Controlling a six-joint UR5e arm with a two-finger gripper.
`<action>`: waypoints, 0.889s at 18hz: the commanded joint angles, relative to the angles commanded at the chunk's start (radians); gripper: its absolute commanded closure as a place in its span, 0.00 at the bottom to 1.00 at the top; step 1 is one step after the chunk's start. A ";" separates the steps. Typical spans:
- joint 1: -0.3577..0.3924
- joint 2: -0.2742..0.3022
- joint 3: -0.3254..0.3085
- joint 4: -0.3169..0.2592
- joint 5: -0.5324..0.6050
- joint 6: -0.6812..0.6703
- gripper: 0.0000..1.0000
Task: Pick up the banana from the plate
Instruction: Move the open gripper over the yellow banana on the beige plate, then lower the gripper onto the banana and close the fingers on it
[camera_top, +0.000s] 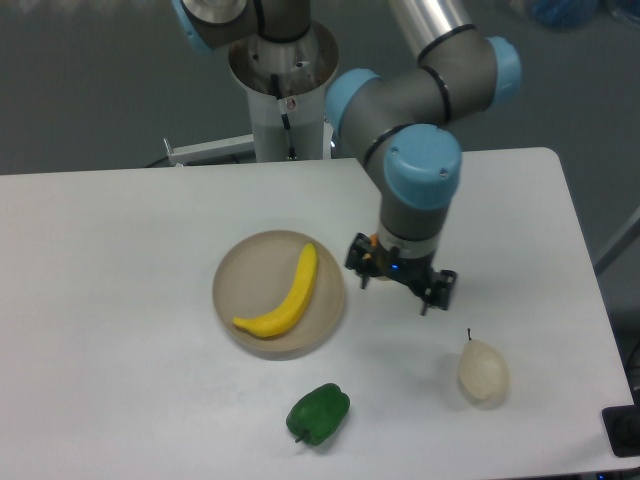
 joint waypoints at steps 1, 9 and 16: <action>-0.009 -0.002 -0.026 0.037 0.002 -0.009 0.00; -0.069 -0.005 -0.184 0.183 0.006 -0.072 0.00; -0.100 -0.020 -0.250 0.267 0.014 -0.095 0.00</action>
